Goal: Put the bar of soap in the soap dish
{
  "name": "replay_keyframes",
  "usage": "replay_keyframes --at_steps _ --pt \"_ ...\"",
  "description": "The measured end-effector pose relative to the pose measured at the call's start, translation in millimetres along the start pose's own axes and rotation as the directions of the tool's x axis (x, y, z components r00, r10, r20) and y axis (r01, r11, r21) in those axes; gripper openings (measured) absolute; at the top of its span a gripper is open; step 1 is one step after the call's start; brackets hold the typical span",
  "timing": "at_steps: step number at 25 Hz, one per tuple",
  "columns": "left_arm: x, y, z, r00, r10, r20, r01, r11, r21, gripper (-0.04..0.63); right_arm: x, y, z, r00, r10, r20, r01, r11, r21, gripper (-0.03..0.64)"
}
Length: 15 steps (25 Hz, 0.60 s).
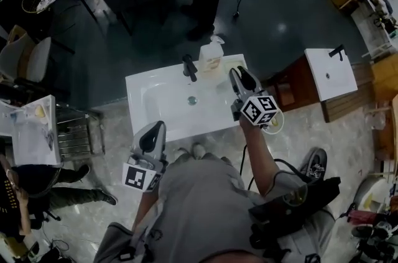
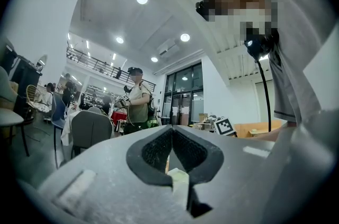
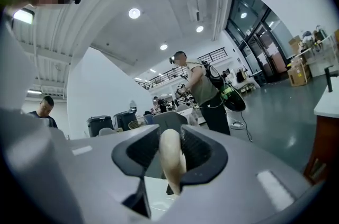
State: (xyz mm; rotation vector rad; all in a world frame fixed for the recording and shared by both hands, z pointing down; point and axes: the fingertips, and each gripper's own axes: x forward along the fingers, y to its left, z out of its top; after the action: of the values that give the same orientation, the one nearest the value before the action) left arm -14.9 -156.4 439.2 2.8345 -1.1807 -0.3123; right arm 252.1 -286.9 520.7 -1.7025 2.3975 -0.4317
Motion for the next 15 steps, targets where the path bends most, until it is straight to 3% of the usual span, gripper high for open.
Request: replay_keyframes --at_steps 6,11,15 --pt "3.6 -4.0 -7.8 0.997 0.035 -0.062 -0.036 0.999 -0.013 -0.008 30.2 -72.2 -17.3 0.997 -0.073 -0.002 0.072 0.989 0.129 0.124" --pt "-3.5 -6.3 -16.3 0.994 0.063 -0.089 -0.066 0.997 -0.027 -0.008 55.4 -126.1 -53.8 0.992 -0.124 0.004 0.116 0.943 0.311 0.124" --pt "-6.5 -3.8 -22.4 0.990 0.096 -0.102 -0.099 0.995 -0.028 -0.008 70.9 -166.0 -87.4 0.983 -0.180 -0.022 0.176 0.915 0.362 0.124"
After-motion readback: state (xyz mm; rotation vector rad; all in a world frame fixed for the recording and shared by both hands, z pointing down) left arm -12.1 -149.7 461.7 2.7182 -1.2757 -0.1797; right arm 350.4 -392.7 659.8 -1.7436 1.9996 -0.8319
